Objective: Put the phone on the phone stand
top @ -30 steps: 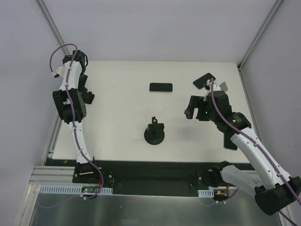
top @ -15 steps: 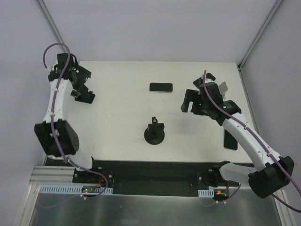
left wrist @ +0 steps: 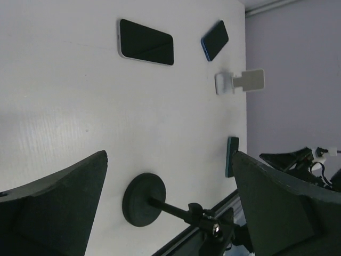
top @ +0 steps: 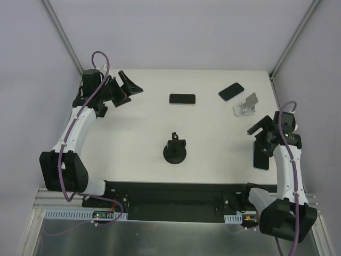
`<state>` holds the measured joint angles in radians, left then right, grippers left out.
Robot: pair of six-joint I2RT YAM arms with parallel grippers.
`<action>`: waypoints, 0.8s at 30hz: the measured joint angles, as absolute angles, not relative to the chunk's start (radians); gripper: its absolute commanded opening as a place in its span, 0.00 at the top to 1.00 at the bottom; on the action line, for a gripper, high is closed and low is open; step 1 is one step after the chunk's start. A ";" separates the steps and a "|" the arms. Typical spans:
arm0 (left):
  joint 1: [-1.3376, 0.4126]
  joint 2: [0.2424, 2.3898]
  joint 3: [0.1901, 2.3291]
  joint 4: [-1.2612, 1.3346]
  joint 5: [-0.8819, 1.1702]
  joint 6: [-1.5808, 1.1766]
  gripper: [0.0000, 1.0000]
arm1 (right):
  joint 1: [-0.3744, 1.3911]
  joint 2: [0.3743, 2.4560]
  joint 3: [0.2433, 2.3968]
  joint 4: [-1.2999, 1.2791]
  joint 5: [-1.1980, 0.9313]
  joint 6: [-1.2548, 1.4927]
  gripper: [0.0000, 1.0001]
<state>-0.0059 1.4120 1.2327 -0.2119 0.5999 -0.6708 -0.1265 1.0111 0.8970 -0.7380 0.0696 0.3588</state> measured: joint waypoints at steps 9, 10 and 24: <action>-0.026 1.362 1.135 -0.112 0.694 -0.701 0.01 | -0.523 1.124 0.791 -0.615 -0.098 0.323 0.04; -0.026 1.358 1.129 -0.096 0.705 -0.712 0.01 | -0.535 1.149 0.791 -0.593 -0.103 0.315 0.04; -0.067 1.318 1.090 0.030 0.770 -0.778 0.01 | -0.754 1.422 0.727 -0.321 -0.250 0.241 0.04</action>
